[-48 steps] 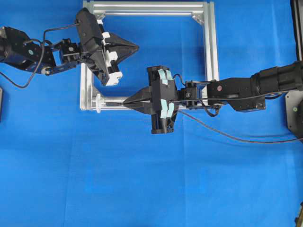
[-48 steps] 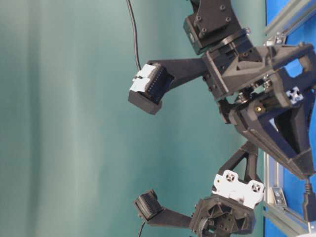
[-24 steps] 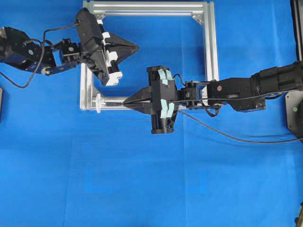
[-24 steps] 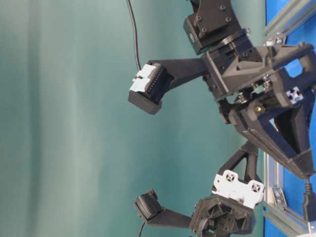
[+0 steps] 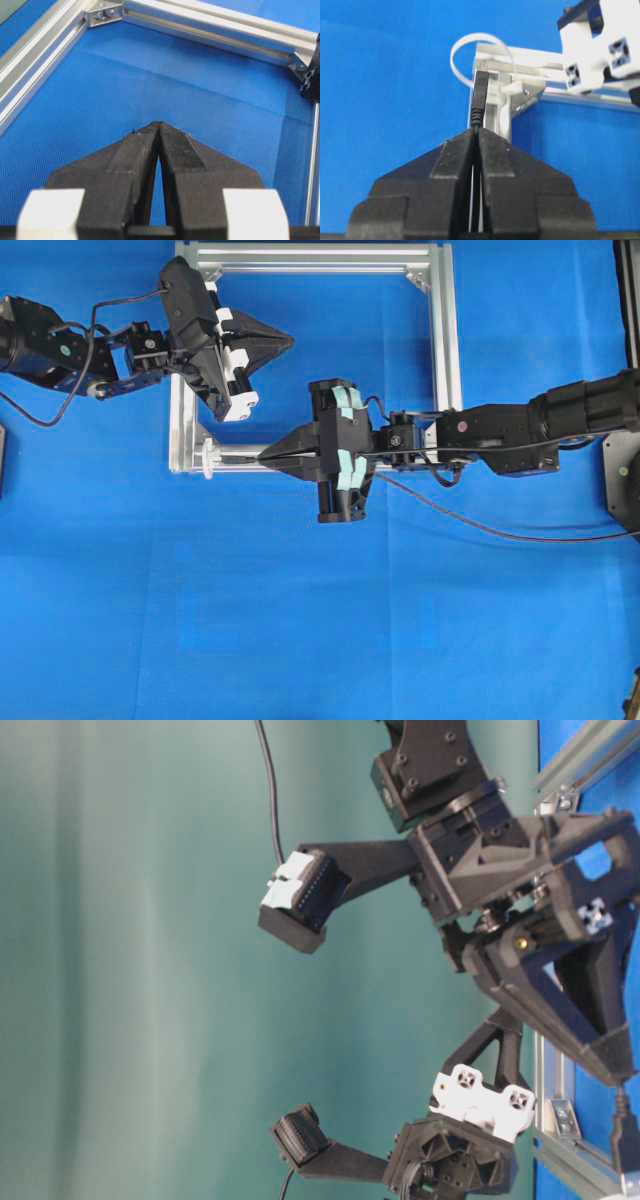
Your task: Insert the wire through the string loop located on the left side.
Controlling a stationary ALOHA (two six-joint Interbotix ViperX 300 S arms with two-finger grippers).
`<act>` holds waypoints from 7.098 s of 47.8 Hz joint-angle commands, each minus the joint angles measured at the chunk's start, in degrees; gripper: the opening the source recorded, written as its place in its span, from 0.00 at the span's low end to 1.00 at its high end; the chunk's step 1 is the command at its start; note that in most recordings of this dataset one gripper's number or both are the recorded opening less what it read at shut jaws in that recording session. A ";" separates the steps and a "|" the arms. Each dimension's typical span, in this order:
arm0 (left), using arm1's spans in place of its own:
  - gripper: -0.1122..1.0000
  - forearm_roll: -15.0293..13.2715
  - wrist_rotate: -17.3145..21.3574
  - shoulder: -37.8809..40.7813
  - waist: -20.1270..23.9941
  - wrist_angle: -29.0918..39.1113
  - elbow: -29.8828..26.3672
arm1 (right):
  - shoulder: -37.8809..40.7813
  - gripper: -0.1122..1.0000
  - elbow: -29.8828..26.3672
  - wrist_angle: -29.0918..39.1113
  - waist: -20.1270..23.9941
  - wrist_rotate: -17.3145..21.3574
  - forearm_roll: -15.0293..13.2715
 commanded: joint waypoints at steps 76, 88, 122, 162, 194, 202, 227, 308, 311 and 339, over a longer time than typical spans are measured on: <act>0.10 0.09 0.18 -20.74 4.48 -1.41 20.39 | 8.26 0.10 -13.18 -0.09 -0.18 0.00 -0.09; 0.10 0.09 0.00 -30.50 7.56 -0.97 27.86 | 8.35 0.10 -13.10 -0.18 -0.18 0.00 -0.09; 0.10 0.62 -2.81 -31.82 -14.77 1.41 27.60 | 8.35 0.10 -13.10 -0.18 -0.18 0.09 0.00; 0.90 1.32 -2.46 -31.64 -15.64 2.46 26.89 | 8.35 0.10 -13.01 -0.09 -0.18 0.18 0.00; 0.89 1.32 -3.08 -13.89 -17.49 2.20 21.71 | 8.35 0.10 -13.01 0.18 -0.26 0.18 0.09; 0.89 1.32 -2.90 -14.24 -17.40 1.76 22.24 | 8.35 0.10 -13.10 0.18 -0.26 0.18 0.09; 0.86 1.32 -2.99 -14.24 -17.49 1.76 21.88 | 8.35 0.10 -13.18 0.18 -0.26 0.18 0.09; 0.17 1.23 -2.37 -19.07 -17.40 5.54 23.12 | 8.26 0.97 -13.01 2.02 -0.26 0.53 1.23; 0.17 1.23 -2.37 -21.53 -17.40 7.12 23.64 | 8.26 0.97 -13.01 2.11 -0.26 0.53 1.23; 0.17 1.23 -2.37 -56.95 -13.27 39.64 24.61 | 8.26 0.97 -13.10 1.93 -0.26 0.53 1.23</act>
